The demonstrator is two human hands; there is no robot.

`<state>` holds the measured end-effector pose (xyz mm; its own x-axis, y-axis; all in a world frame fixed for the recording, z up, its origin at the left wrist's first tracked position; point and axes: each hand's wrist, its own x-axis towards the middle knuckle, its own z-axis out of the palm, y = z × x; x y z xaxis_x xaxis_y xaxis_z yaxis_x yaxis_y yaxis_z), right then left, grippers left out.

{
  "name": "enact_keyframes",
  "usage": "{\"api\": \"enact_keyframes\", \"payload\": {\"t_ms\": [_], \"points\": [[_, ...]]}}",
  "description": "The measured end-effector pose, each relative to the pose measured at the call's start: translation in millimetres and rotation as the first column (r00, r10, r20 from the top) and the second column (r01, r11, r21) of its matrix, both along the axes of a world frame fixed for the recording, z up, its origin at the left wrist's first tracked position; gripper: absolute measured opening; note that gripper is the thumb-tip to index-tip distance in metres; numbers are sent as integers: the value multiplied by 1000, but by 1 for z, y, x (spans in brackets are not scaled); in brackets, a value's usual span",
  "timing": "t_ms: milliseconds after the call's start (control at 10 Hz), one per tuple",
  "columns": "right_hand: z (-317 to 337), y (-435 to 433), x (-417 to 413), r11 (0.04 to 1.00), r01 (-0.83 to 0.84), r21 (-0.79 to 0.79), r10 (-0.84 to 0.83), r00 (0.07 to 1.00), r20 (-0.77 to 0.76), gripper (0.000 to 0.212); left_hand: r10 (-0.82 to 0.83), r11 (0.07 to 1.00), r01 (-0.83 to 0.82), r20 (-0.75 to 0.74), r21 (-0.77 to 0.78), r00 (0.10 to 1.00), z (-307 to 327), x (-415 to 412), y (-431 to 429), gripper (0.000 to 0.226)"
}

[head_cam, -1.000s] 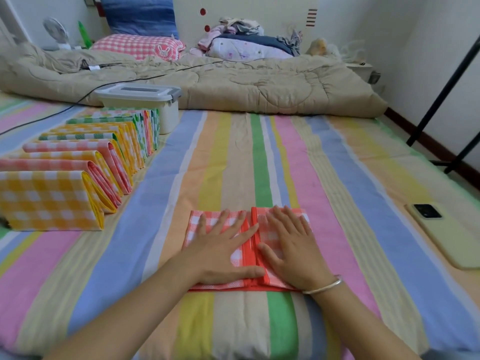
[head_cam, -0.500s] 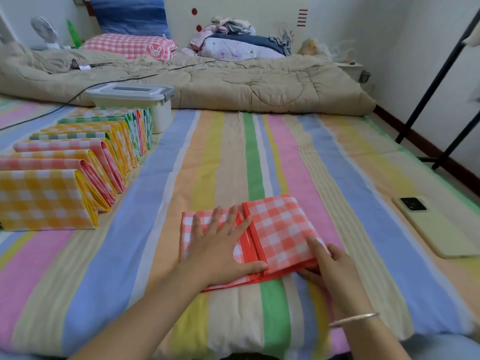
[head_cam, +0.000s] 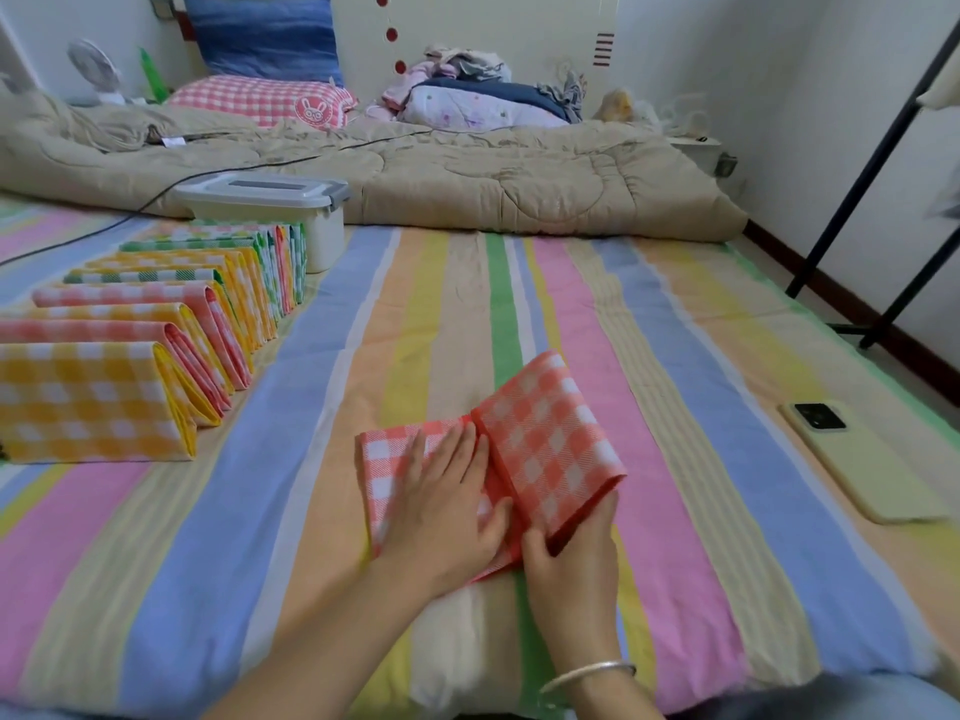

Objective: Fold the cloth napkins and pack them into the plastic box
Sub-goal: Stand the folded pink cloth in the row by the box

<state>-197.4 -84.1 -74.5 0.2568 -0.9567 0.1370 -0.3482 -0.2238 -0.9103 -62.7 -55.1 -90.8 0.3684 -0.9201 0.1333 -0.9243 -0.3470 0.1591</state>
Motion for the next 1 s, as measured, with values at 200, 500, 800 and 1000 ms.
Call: {"api": "enact_keyframes", "payload": {"t_ms": [200,500,800,1000], "points": [[-7,8,1,842,-464,-275,443,886,-137,54,287,945,-244,-200,217,937,4,-11,-2,56],[-38,-2,6,510,-514,-689,195,850,-490,45,7,726,-678,-984,-116,176,52,89,24,30],[-31,-1,15,246,-721,-648,75,680,-729,46,-60,997,62,-61,35,996,14,63,45,87],[-29,-11,5,187,-779,-599,136,624,-769,48,-42,990,55,-105,128,994,1,63,51,91]]}}
